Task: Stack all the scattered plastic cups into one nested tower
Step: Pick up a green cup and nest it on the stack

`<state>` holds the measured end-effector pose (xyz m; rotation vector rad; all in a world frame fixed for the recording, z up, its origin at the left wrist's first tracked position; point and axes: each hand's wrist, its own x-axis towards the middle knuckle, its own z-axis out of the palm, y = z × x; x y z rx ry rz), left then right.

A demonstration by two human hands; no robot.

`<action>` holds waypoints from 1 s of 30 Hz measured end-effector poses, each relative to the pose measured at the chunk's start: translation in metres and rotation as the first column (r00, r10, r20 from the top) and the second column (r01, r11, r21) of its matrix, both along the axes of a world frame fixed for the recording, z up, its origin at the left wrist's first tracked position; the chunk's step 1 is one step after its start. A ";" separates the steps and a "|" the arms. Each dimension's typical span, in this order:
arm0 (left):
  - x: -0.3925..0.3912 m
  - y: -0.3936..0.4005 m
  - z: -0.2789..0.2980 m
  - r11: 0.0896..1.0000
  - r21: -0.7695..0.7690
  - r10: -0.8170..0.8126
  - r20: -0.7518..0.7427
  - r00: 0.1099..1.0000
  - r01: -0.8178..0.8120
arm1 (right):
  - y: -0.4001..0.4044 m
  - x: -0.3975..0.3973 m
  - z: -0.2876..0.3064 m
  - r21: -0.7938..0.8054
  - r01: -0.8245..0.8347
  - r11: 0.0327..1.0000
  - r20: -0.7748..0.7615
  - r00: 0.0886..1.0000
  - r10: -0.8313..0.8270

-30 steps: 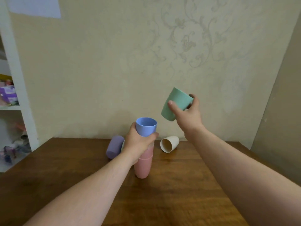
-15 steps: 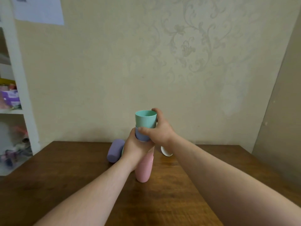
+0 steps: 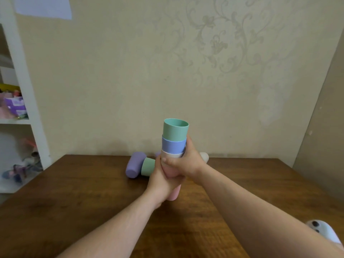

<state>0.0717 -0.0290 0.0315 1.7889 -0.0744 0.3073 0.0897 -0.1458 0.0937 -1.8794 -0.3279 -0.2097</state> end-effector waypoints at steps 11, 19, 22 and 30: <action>0.025 0.062 -0.017 0.582 0.811 -0.096 0.142 0.985 -0.061 | -0.026 0.002 -0.028 -0.014 0.160 0.987 -0.094 0.982 -0.161; 0.063 0.085 0.018 -0.017 1.000 0.042 -0.009 0.999 0.010 | -0.033 0.010 -0.038 0.081 0.114 0.990 -0.096 0.990 -0.106; 0.062 0.082 0.015 -0.003 0.999 -0.031 0.043 0.999 -0.043 | -0.034 0.011 -0.044 0.142 0.079 0.987 -0.106 0.992 -0.064; 0.046 0.075 0.031 0.421 0.903 -0.044 -0.066 0.997 0.079 | -0.029 0.008 -0.048 0.184 0.081 0.980 -0.082 0.994 -0.067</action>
